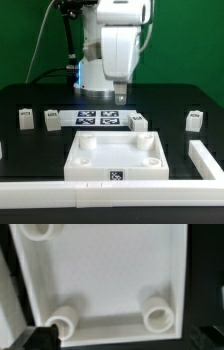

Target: Assemble one leg

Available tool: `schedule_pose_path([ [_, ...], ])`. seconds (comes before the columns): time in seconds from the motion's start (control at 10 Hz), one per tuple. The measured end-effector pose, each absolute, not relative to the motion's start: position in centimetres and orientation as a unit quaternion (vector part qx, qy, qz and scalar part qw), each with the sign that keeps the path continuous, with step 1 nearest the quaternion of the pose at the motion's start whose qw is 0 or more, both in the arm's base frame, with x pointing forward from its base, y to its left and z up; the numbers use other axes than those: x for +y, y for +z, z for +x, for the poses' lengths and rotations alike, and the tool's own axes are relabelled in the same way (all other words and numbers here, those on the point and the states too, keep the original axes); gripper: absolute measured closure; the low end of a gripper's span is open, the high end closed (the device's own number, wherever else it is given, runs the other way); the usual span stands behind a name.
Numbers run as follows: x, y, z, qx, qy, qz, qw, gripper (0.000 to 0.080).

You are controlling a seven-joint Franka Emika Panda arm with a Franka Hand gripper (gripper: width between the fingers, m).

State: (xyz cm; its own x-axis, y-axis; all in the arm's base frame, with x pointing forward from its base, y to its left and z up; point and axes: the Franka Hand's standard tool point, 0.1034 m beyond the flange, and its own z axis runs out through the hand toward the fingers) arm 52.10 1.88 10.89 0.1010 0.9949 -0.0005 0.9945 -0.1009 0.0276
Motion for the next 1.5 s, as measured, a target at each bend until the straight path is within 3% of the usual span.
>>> schedule_pose_path([
  [0.7, 0.6, 10.1, 51.0, 0.738, -0.021, 0.675, 0.008, 0.0150],
  [1.1, 0.3, 4.4, 48.8, 0.731, -0.007, 0.683, -0.002, 0.0150],
  [1.5, -0.6, 1.1, 47.3, 0.719, -0.019, 0.694, -0.022, 0.0150],
])
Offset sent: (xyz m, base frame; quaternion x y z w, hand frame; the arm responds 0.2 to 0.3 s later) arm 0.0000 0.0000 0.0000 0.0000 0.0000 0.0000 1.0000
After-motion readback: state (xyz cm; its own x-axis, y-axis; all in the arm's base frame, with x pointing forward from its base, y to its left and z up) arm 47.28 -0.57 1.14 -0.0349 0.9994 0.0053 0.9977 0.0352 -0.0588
